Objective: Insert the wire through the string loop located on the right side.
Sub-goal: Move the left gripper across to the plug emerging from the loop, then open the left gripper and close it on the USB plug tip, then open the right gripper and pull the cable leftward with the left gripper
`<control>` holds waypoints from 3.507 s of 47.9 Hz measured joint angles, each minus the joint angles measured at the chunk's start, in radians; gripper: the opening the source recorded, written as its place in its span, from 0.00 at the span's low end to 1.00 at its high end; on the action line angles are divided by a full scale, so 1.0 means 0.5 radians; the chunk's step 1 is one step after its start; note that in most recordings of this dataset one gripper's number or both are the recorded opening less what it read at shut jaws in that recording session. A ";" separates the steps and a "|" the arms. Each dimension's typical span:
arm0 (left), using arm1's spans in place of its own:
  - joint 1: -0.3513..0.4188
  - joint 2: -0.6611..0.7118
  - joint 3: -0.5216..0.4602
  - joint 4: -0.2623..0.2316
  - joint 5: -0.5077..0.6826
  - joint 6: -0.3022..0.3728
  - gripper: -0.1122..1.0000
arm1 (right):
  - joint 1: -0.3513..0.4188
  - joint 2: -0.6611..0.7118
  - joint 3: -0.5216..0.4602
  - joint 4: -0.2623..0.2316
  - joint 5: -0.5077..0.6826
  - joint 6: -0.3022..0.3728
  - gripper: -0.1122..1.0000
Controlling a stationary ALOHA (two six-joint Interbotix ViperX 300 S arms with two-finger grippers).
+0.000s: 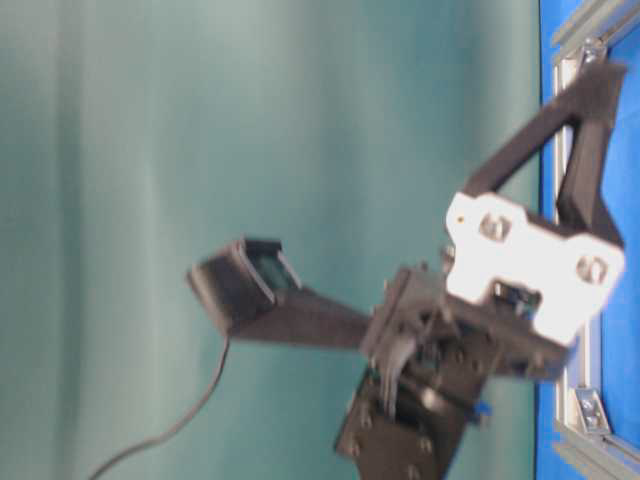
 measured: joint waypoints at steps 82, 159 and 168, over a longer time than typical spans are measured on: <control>0.015 0.267 -0.172 0.000 0.064 0.012 0.91 | 0.000 0.000 -0.003 0.000 0.000 -0.012 0.07; 0.021 0.267 -0.202 0.009 0.132 0.028 0.17 | 0.000 0.000 -0.006 -0.003 0.000 -0.015 0.07; 0.021 0.267 -0.202 0.009 0.132 0.028 0.17 | 0.000 0.000 -0.006 -0.006 0.000 -0.015 0.07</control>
